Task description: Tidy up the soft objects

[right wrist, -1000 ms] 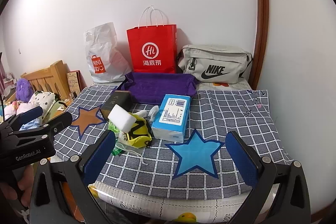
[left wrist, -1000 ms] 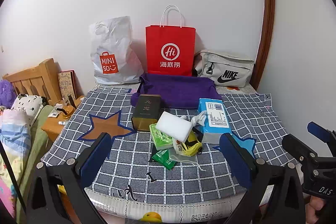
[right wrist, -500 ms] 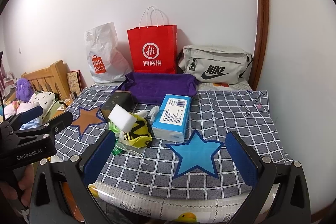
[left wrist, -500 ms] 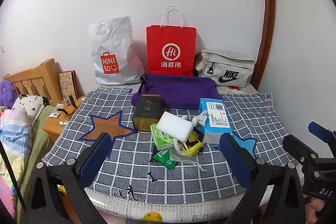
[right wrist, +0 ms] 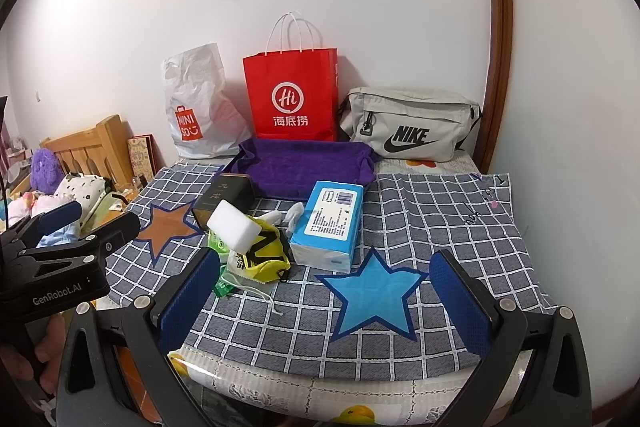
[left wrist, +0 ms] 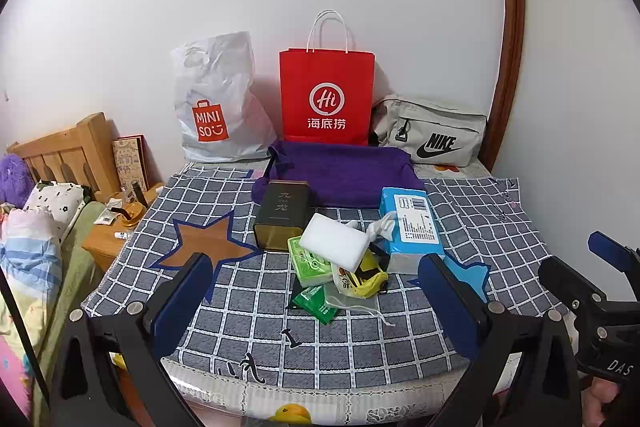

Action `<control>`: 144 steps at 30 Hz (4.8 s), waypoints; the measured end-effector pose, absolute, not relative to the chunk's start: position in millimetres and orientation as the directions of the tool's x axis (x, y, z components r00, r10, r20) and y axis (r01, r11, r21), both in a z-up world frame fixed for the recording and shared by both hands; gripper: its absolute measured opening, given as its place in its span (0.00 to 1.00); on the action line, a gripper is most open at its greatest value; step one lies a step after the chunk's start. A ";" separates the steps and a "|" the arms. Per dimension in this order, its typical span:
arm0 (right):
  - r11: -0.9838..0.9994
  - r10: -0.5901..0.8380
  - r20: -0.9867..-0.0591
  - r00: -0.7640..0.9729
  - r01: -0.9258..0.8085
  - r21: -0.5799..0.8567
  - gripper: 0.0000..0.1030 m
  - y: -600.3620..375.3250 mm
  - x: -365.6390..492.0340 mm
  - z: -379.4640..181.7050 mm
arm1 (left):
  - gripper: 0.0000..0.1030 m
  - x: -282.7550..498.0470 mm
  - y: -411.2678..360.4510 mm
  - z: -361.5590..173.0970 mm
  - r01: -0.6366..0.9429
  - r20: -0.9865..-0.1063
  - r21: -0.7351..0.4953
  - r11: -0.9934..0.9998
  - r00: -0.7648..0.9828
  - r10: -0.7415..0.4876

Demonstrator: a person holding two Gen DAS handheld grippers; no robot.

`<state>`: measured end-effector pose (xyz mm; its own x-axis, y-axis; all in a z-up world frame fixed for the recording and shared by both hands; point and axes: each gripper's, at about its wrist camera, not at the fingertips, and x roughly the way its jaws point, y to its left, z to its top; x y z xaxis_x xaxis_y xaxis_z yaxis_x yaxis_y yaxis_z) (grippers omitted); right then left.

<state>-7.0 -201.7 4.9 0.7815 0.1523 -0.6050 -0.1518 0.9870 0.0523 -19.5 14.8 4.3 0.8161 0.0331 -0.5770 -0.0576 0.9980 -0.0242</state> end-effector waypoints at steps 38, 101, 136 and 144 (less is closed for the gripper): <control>0.975 0.214 -0.731 0.648 -0.192 0.115 1.00 -205.4 78.1 -84.6 | 1.00 89.3 10.7 -82.8 0.062 -0.701 -0.097 0.993 0.704 -0.112; 0.897 0.389 -0.677 0.625 -0.425 0.123 0.02 -166.8 132.5 -87.5 | 0.79 106.9 93.2 -97.5 -0.088 -0.688 -0.088 0.992 0.726 0.004; 0.919 0.353 -0.776 0.523 -0.350 0.182 0.02 -202.0 100.1 -145.7 | 0.79 111.8 100.4 -171.6 -0.138 -0.840 -0.079 0.987 0.542 0.009; 0.907 0.389 -0.750 0.535 -0.366 0.209 0.02 -208.9 105.7 -126.6 | 0.79 118.0 102.3 -149.6 -0.145 -0.828 -0.102 0.984 0.561 -0.003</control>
<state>105.7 -208.9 -126.6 0.5350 0.3889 -0.7500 -0.3658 0.9068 0.2093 118.0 102.3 -149.6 0.5614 -0.0030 -0.8275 -0.1451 0.9841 -0.1020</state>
